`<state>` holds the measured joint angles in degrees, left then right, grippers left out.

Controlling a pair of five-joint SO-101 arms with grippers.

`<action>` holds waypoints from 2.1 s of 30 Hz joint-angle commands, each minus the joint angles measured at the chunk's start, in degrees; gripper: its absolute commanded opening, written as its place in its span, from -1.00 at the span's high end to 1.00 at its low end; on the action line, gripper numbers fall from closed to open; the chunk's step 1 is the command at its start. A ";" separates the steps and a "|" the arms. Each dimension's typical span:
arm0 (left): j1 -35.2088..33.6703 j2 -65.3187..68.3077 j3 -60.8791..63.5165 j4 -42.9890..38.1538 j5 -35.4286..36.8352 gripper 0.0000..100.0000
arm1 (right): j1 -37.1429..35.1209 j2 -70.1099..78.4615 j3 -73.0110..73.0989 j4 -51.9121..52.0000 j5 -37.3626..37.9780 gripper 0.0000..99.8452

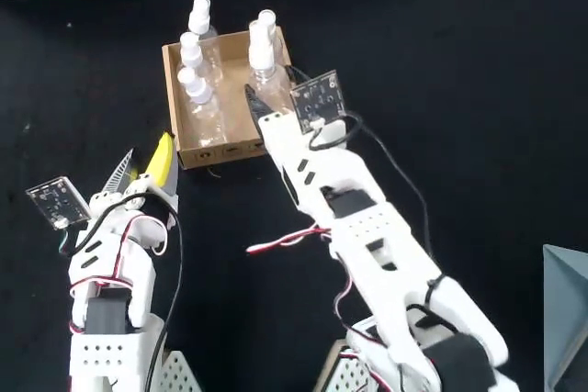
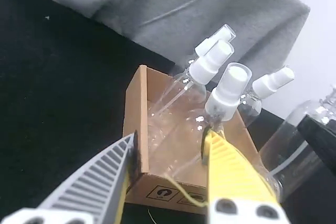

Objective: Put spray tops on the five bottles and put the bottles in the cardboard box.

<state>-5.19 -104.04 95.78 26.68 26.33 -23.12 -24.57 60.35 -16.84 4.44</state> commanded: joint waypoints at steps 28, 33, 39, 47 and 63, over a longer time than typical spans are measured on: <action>-0.66 -0.53 -0.22 0.26 0.44 0.60 | 5.71 26.24 -12.53 -24.62 -9.49 0.94; -0.66 -0.53 -0.22 0.26 0.44 0.60 | 5.71 32.04 -15.78 -25.76 -9.14 0.94; -0.66 -0.53 -0.22 0.26 0.44 0.60 | 5.71 37.93 -19.38 -25.76 -9.05 0.94; -0.66 -0.53 -0.22 0.26 0.44 0.60 | 5.71 44.88 -23.96 -25.85 -9.05 0.94; -0.66 -0.53 0.48 -0.09 0.26 0.60 | 6.07 49.01 -26.42 -25.67 -8.97 0.94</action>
<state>-5.19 -104.04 95.78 26.68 26.33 -18.55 24.57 36.35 -41.80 -4.53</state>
